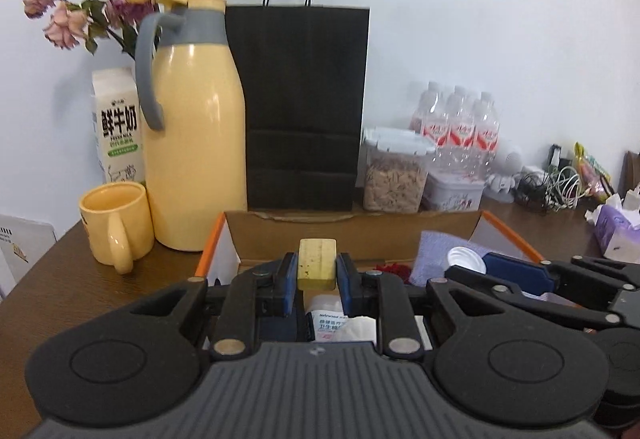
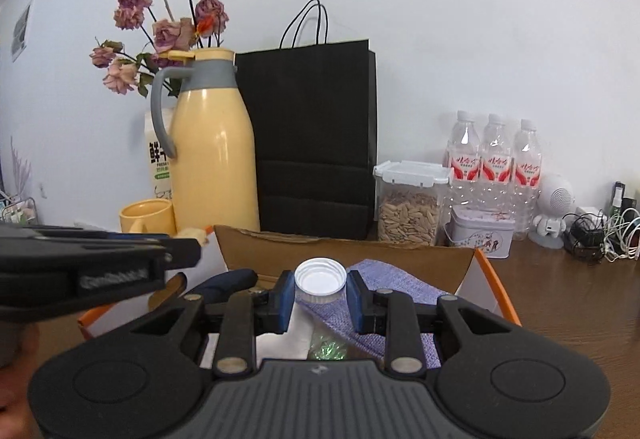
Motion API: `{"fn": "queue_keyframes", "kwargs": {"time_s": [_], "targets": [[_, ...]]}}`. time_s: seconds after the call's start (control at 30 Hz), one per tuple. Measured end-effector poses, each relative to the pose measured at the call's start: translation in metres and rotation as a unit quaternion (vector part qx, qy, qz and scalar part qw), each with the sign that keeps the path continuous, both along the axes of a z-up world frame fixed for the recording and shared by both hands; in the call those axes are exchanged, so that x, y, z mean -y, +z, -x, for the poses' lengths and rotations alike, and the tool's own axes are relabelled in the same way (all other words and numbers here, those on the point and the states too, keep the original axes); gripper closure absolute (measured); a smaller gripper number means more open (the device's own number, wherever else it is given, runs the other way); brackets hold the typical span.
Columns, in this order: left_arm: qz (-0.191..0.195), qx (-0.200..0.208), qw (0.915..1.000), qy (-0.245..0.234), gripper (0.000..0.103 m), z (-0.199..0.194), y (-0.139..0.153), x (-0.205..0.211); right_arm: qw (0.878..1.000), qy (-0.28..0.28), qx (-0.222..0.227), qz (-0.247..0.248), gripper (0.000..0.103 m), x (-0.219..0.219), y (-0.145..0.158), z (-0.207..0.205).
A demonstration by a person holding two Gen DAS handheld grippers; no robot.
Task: Organize objects
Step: 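Carry the sponge and white cap into the box and open both grippers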
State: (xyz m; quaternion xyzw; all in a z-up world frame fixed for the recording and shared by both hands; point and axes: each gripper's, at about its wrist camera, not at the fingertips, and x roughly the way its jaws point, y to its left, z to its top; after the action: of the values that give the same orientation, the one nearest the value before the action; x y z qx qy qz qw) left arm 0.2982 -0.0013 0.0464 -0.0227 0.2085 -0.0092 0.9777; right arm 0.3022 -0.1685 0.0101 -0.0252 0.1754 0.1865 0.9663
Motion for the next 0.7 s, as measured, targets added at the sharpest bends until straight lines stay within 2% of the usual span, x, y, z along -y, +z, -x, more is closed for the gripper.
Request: {"fn": "queue_keyframes", "kwargs": {"time_s": [0.03, 0.1, 0.17, 0.2, 0.23, 0.27, 0.3, 0.33, 0.37, 0.43, 0.57, 0.7], "targets": [[0.001, -0.003, 1.0000, 0.003, 0.079, -0.002, -0.002, -0.002, 1.000, 0.000, -0.003, 0.004, 0.076, 0.000, -0.003, -0.002], [-0.001, -0.004, 1.0000, 0.008, 0.062, -0.003, -0.004, -0.004, 1.000, -0.001, -0.012, 0.007, 0.076, 0.001, -0.007, -0.006], [0.000, 0.002, 0.9999, 0.011, 0.040, -0.001, -0.004, -0.006, 1.000, -0.007, -0.018, 0.011, 0.075, 0.002, -0.011, -0.007], [0.000, 0.005, 0.9999, 0.011, 0.036, 0.001, -0.004, -0.006, 1.000, -0.009, -0.019, 0.014, 0.075, 0.002, -0.012, -0.007], [-0.001, 0.010, 0.9999, 0.010, 0.023, 0.003, -0.004, -0.006, 1.000, -0.011, -0.021, 0.014, 0.072, 0.003, -0.013, -0.006], [-0.004, 0.015, 0.9998, 0.012, 0.011, 0.006, -0.003, -0.006, 1.000, -0.013, -0.021, 0.013, 0.064, 0.005, -0.014, -0.005], [-0.008, 0.021, 0.9996, 0.015, 0.007, 0.009, -0.003, -0.006, 1.000, -0.015, -0.020, 0.011, 0.059, 0.006, -0.013, -0.003], [-0.011, 0.030, 0.9993, 0.017, 0.000, 0.013, -0.001, -0.005, 1.000, -0.018, -0.017, 0.010, 0.045, 0.008, -0.013, -0.002], [-0.011, 0.040, 0.9990, 0.018, 0.000, 0.017, 0.000, -0.005, 1.000, -0.023, -0.012, 0.010, 0.030, 0.009, -0.012, 0.000], [-0.010, 0.049, 0.9985, 0.025, 0.000, 0.022, 0.004, -0.006, 1.000, -0.029, -0.001, 0.008, 0.015, 0.011, -0.010, 0.005], [-0.004, 0.051, 0.9981, 0.032, 0.000, 0.029, 0.011, -0.010, 0.999, -0.038, 0.008, 0.004, 0.000, 0.017, -0.005, 0.012], [0.000, 0.054, 0.9980, 0.035, 0.000, 0.038, 0.016, -0.014, 0.999, -0.037, 0.013, 0.005, 0.000, 0.024, 0.001, 0.021]]}}
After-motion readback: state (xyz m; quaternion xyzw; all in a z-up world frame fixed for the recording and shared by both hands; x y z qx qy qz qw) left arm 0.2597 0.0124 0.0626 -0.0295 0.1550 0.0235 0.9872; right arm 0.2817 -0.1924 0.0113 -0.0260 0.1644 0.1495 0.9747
